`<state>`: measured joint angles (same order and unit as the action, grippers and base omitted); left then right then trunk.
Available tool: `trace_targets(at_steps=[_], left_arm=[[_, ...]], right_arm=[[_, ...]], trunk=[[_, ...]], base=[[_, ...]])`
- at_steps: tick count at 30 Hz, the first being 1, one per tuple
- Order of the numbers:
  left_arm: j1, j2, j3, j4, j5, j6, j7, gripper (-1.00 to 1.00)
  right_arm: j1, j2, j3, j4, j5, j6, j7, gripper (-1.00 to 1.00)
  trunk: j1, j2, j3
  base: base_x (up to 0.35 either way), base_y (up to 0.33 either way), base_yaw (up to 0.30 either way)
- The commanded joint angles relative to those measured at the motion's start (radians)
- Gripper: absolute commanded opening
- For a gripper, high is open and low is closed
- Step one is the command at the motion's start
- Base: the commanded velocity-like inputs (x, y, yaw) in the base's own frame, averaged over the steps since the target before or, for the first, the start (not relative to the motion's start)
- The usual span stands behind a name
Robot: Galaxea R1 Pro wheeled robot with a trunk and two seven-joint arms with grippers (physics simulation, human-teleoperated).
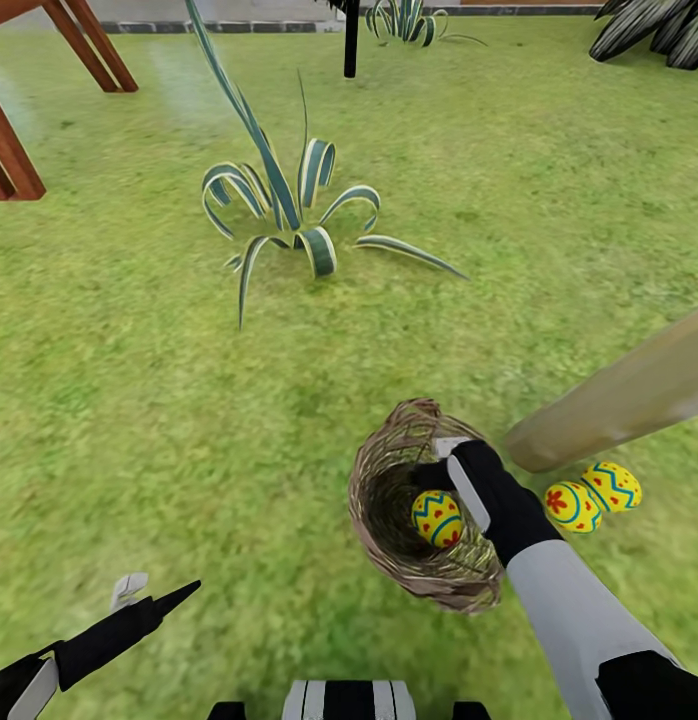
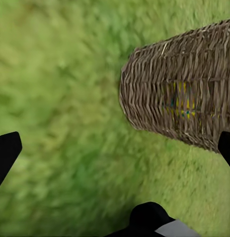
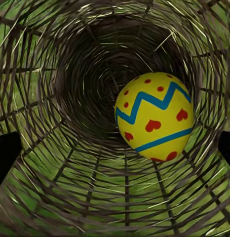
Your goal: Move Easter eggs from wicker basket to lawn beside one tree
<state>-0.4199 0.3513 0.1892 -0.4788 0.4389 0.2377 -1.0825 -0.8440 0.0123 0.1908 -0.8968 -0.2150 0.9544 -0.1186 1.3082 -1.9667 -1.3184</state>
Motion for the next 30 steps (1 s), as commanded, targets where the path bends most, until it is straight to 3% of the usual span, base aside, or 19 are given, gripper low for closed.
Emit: trace_targets(at_steps=[1,7,30], left_arm=[[0.0,0.0,0.001,0.0,0.004,0.011,-0.003,1.0],[0.0,0.0,0.001,0.0,0.004,0.011,-0.003,1.0],[0.0,0.0,0.001,0.0,0.004,0.011,-0.004,1.0]], right_arm=[[0.0,-0.007,0.002,-0.001,-0.012,0.003,-0.01,1.0],[0.001,-0.019,0.002,0.0,-0.012,0.001,-0.009,1.0],[0.006,-0.02,0.001,0.001,-0.012,-0.006,-0.009,1.0]], trunk=[[0.004,-0.007,-0.004],[0.027,-0.049,-0.023],[0.115,-0.21,-0.095]], base=[[0.0,0.0,0.0],[0.0,0.0,0.0],[0.0,0.0,0.0]])
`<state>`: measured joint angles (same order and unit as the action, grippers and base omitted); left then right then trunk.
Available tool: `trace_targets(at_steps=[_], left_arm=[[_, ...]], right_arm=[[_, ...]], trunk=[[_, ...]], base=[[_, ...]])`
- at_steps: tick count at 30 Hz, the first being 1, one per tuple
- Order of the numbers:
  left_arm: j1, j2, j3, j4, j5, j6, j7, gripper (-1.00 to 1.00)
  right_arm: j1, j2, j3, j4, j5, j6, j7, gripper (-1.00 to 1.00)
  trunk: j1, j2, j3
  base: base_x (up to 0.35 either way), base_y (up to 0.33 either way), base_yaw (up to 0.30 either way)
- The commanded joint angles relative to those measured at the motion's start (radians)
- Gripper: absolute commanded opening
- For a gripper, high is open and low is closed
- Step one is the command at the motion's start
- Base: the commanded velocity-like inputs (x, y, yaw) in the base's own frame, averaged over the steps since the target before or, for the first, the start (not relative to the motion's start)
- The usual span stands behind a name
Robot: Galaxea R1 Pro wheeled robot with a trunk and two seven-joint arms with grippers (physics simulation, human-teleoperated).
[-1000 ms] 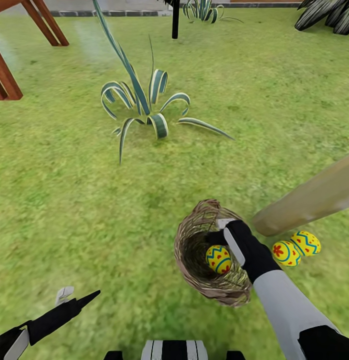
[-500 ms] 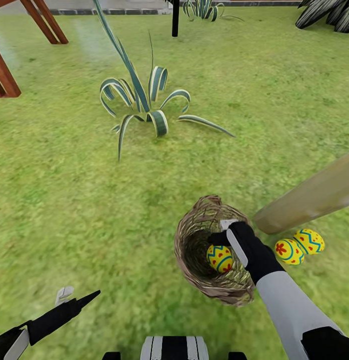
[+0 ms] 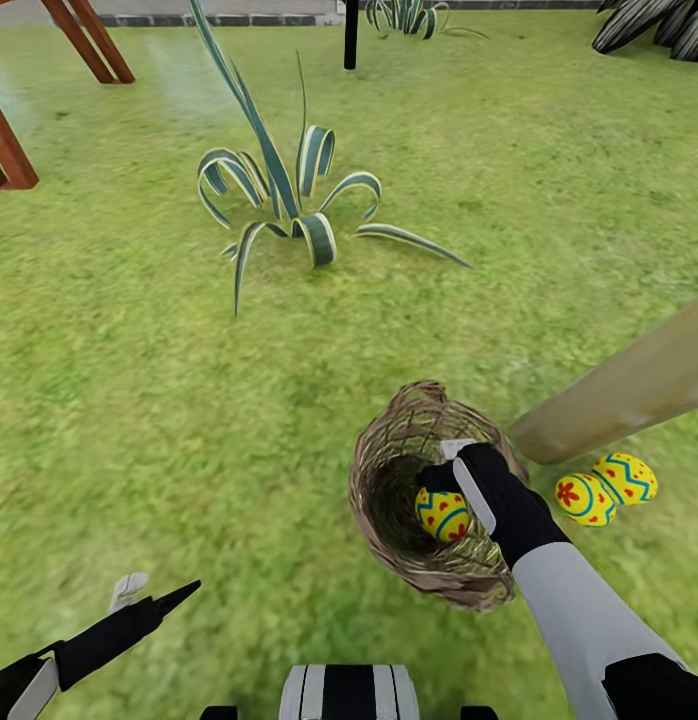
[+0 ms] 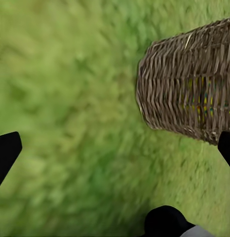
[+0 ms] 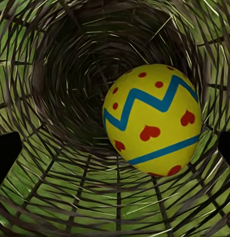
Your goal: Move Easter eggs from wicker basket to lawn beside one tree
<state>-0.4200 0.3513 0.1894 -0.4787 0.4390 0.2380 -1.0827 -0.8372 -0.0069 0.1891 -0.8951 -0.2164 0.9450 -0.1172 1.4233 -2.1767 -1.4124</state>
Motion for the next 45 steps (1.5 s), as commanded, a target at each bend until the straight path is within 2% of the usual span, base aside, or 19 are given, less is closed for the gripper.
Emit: trace_targets(at_steps=[1,5,9,13,45], left_arm=[[0.0,0.001,0.001,0.0,0.004,0.01,-0.003,1.0],[0.0,0.001,0.001,0.0,0.004,0.01,-0.003,1.0],[0.0,0.001,0.001,0.0,0.004,0.01,-0.003,1.0],[0.0,0.0,0.001,0.0,0.004,0.01,-0.003,1.0],[0.0,0.001,0.001,0.0,0.004,0.01,-0.004,1.0]], right_arm=[[0.0,-0.001,0.003,-0.001,-0.011,0.003,-0.01,1.0],[0.004,-0.004,0.003,-0.001,-0.01,0.001,-0.01,1.0],[0.006,-0.04,0.004,-0.001,-0.012,0.0,-0.01,1.0],[0.006,-0.053,0.003,-0.001,-0.012,0.0,-0.01,1.0],[0.006,-0.056,0.004,-0.001,-0.012,0.0,-0.009,1.0]], trunk=[[0.004,-0.007,-0.004],[0.019,-0.035,-0.016],[0.034,-0.063,-0.029],[0.05,-0.091,-0.041],[0.172,-0.315,-0.142]], base=[[0.0,0.0,0.0],[0.0,0.0,0.0],[0.0,0.0,0.0],[0.0,0.0,0.0],[0.0,0.0,0.0]])
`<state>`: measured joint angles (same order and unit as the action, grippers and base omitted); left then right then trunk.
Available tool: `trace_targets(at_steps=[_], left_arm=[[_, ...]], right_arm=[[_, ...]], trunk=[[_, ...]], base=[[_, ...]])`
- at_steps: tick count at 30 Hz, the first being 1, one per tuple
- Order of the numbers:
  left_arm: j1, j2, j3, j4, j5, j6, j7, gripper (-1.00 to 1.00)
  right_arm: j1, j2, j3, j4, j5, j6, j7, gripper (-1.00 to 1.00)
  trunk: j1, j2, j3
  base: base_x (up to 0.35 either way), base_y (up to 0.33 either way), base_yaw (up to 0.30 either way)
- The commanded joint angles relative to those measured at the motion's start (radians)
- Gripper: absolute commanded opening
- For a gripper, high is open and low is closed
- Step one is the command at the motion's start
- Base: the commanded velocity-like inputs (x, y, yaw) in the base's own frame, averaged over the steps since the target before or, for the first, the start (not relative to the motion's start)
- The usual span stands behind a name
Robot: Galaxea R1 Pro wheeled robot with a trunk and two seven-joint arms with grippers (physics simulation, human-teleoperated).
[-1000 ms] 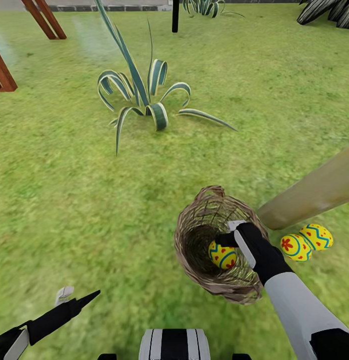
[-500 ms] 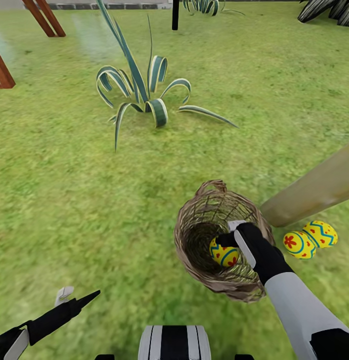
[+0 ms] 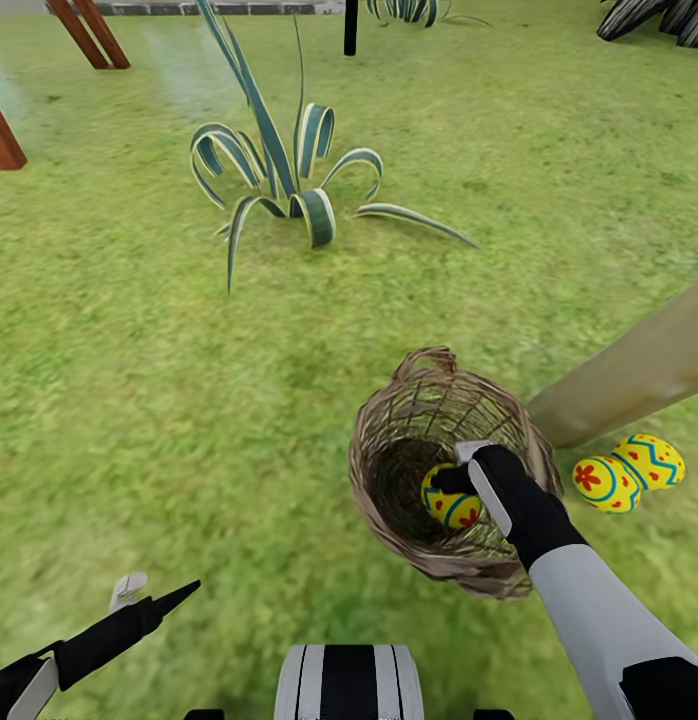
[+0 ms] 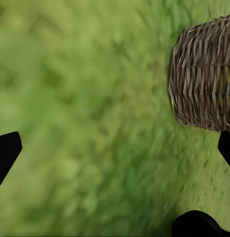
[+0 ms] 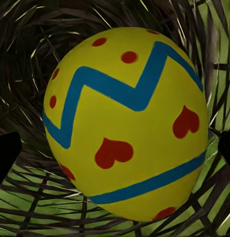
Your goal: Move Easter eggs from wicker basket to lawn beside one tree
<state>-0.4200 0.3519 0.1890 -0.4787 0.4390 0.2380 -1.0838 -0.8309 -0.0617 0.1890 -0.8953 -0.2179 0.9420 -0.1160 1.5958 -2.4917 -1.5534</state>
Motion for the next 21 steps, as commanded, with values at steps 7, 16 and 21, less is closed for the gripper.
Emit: trace_targets(at_steps=[7,16,21], left_arm=[[0.0,0.001,0.001,0.0,0.004,0.01,-0.005,1.0],[0.0,0.0,0.001,0.0,0.004,0.01,-0.005,1.0],[0.0,0.0,0.001,0.0,0.004,0.01,-0.005,1.0]], right_arm=[[-0.001,-0.001,0.004,-0.001,-0.011,0.003,-0.01,1.0],[-0.001,-0.001,0.004,-0.002,-0.009,0.003,-0.011,1.0],[-0.001,-0.001,0.004,-0.002,-0.009,0.003,-0.011,1.0]], trunk=[[0.005,-0.009,-0.011],[0.005,-0.009,-0.011],[0.007,-0.01,-0.027]], base=[[0.0,0.0,0.0],[0.0,0.0,0.0],[0.0,0.0,0.0]])
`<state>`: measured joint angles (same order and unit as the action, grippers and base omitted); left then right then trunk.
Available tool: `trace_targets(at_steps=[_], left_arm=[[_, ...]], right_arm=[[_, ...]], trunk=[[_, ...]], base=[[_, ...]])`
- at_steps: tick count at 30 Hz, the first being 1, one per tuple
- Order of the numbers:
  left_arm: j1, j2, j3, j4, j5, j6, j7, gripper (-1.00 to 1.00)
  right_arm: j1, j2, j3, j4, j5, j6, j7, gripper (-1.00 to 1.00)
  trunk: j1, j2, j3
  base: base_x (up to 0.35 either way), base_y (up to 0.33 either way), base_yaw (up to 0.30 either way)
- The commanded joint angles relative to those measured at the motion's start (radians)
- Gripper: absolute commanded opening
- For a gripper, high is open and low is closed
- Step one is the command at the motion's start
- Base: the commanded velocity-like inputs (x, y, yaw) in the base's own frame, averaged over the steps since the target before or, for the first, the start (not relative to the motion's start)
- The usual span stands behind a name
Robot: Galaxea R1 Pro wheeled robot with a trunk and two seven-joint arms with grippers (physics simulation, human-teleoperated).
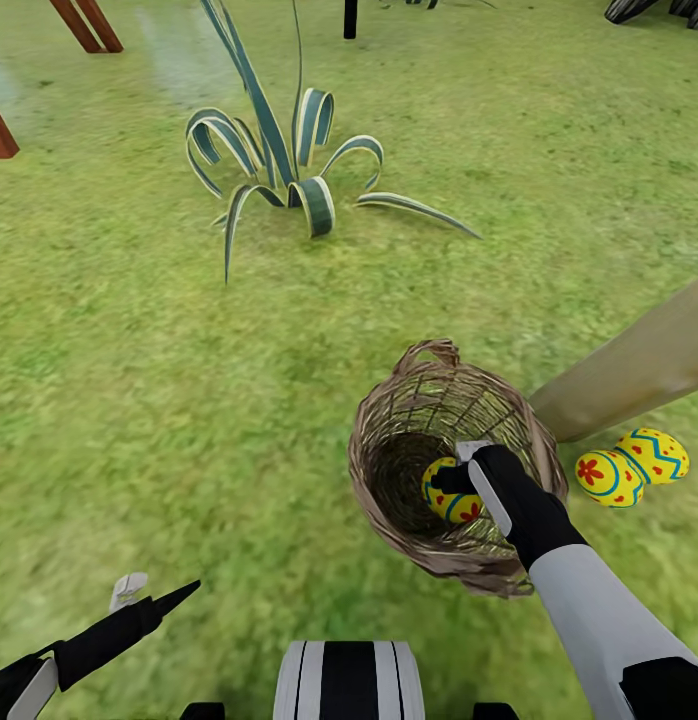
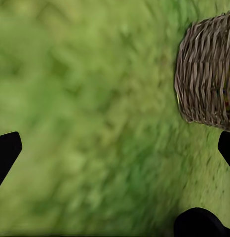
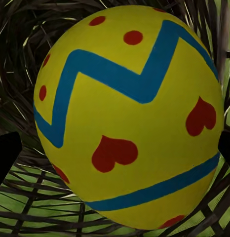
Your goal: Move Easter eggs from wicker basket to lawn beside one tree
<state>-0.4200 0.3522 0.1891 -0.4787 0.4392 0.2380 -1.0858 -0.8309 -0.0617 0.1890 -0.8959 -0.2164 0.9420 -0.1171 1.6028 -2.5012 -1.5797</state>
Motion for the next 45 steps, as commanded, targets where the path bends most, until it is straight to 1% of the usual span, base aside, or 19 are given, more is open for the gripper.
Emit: trace_targets(at_steps=[1,14,18,26,27,43,45], left_arm=[[0.0,0.0,0.001,0.0,0.004,0.01,-0.003,1.0],[0.0,0.0,0.001,0.0,0.004,0.01,-0.003,1.0],[0.0,0.0,0.001,0.0,0.004,0.01,-0.003,1.0],[0.0,0.001,0.001,0.0,0.004,0.01,-0.003,1.0],[0.0,0.001,0.001,0.0,0.004,0.01,-0.003,1.0],[0.0,0.001,0.001,0.0,0.004,0.011,-0.003,1.0],[0.0,0.001,0.001,0.0,0.004,0.012,-0.003,1.0]], right_arm=[[-0.001,-0.001,0.004,-0.001,-0.011,0.003,-0.01,1.0],[-0.001,-0.001,0.004,0.0,-0.01,0.003,-0.01,1.0],[-0.001,-0.001,0.004,-0.001,-0.01,0.003,-0.01,1.0],[-0.001,-0.001,0.004,0.0,-0.009,0.003,-0.01,1.0],[-0.001,-0.001,0.004,0.0,-0.009,0.003,-0.01,-1.0],[-0.001,-0.001,0.004,-0.001,-0.009,0.003,-0.01,-1.0],[-0.001,-0.001,0.004,-0.001,-0.009,0.003,-0.01,-1.0]], trunk=[[0.0,0.0,-0.001],[0.0,0.0,-0.001],[0.002,-0.001,-0.016],[0.002,-0.001,-0.016],[0.002,-0.001,-0.016],[0.002,-0.001,-0.016],[0.001,-0.001,-0.008]], base=[[0.0,0.0,0.0],[0.0,0.0,0.0],[0.0,0.0,0.0],[0.0,0.0,0.0],[0.0,0.0,0.0],[0.0,0.0,0.0],[0.0,0.0,0.0]])
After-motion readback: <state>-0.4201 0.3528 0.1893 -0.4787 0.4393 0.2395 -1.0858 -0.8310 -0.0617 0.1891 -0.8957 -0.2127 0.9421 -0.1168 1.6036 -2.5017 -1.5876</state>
